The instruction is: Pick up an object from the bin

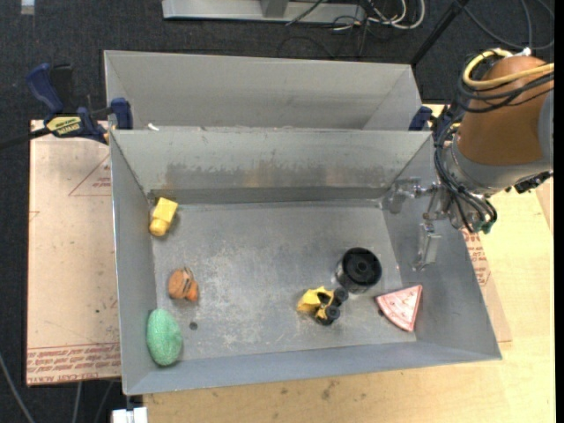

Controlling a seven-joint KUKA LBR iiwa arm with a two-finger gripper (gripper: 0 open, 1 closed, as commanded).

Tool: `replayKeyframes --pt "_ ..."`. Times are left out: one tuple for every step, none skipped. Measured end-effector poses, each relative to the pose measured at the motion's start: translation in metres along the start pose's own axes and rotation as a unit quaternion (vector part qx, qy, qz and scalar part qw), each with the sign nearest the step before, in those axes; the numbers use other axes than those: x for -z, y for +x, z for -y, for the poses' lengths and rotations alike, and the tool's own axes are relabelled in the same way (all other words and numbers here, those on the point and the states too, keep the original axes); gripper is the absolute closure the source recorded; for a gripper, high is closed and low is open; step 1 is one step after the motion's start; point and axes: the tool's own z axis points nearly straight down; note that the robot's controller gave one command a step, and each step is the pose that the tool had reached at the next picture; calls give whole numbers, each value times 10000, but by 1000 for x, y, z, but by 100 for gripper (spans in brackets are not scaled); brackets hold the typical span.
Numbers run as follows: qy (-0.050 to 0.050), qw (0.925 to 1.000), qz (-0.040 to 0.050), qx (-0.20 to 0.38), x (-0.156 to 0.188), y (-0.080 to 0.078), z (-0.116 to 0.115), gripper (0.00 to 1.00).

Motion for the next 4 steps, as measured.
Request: replayKeyframes --pt "7 10000 39 12 5 -2 0 0" --pt "22 9996 81 283 -29 -20 -16 0" --pt "9 9972 51 743 -84 -30 -35 0" --pt "3 9980 44 624 -103 -12 -36 0"
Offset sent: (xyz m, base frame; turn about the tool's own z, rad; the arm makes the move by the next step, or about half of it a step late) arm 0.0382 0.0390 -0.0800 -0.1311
